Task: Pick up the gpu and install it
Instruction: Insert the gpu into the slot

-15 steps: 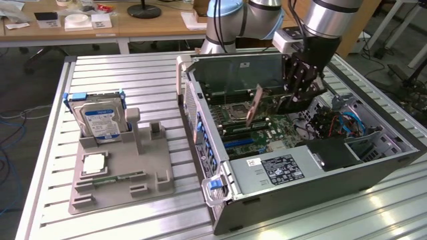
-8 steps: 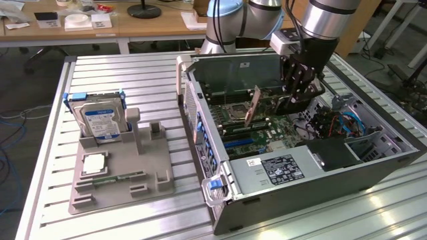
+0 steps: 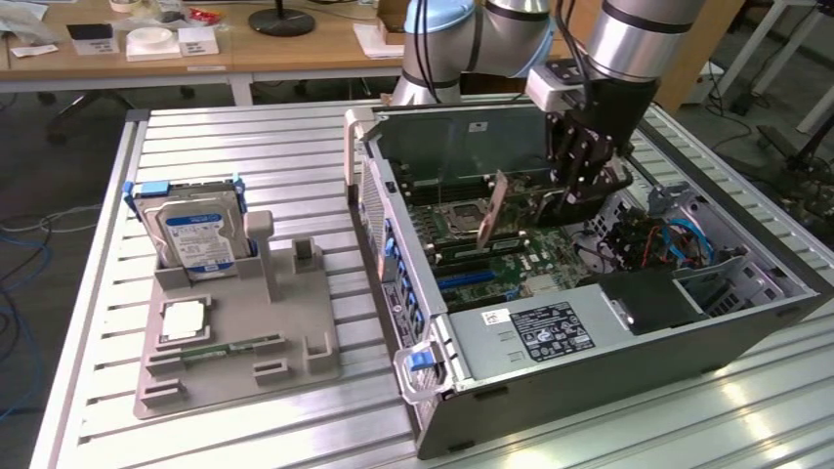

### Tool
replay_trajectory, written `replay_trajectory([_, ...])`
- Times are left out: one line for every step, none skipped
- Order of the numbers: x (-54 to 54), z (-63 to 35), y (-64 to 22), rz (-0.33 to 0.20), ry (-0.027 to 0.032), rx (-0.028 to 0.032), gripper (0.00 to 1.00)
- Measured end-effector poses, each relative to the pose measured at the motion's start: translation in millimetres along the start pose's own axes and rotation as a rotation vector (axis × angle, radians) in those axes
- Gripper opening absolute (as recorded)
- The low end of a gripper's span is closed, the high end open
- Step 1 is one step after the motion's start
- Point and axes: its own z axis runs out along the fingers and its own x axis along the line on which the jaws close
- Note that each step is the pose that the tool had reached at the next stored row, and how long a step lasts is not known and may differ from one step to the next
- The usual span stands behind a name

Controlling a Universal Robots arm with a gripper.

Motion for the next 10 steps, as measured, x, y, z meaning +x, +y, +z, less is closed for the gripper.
replay_trajectory([0.0,0.6,0.0,0.000,0.0001,0.0001,0.27])
replay_trajectory([0.0,0.6,0.0,0.000,0.0003,0.0000,0.27])
replay_trajectory([0.0,0.6,0.0,0.000,0.0004,0.0000,0.27])
replay_trajectory([0.0,0.6,0.0,0.000,0.0004,0.0000,0.27])
replay_trajectory([-0.1,1.1,0.1,0.000,0.0001,0.0001,0.27])
replay_trajectory([-0.2,2.1,0.1,0.000,0.0001,0.0000,0.27])
replay_trajectory([-0.2,2.2,0.1,0.000,0.0002,0.0000,0.27])
replay_trajectory([-0.3,2.3,0.1,0.000,0.0001,0.0000,0.27])
replay_trajectory([-0.3,2.6,0.1,0.000,0.0000,0.0000,0.27])
replay_trajectory([-0.3,3.2,0.2,0.000,-0.0003,0.0001,0.27])
